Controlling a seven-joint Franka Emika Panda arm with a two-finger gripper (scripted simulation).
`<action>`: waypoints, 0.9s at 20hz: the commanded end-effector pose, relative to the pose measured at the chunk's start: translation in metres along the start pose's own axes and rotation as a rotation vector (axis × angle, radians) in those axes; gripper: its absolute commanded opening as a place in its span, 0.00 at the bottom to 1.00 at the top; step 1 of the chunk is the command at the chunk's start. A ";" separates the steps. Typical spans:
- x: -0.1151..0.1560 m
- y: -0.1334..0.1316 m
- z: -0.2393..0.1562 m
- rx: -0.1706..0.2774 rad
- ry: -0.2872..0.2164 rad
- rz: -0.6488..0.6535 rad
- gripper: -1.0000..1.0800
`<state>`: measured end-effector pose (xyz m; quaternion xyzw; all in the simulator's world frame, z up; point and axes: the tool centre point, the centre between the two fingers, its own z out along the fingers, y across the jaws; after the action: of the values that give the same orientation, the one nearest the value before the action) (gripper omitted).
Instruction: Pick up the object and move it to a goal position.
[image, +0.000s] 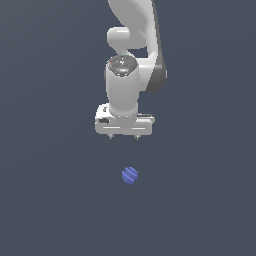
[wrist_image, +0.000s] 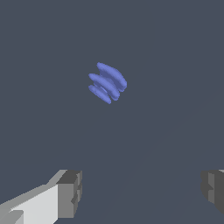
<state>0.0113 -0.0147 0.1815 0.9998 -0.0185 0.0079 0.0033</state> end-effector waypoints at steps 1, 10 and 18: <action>0.000 0.000 0.000 0.000 0.000 0.000 0.96; -0.002 -0.001 -0.001 -0.028 0.000 -0.050 0.96; 0.004 -0.002 0.003 -0.025 -0.001 -0.016 0.96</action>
<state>0.0133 -0.0132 0.1803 0.9998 -0.0051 0.0075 0.0161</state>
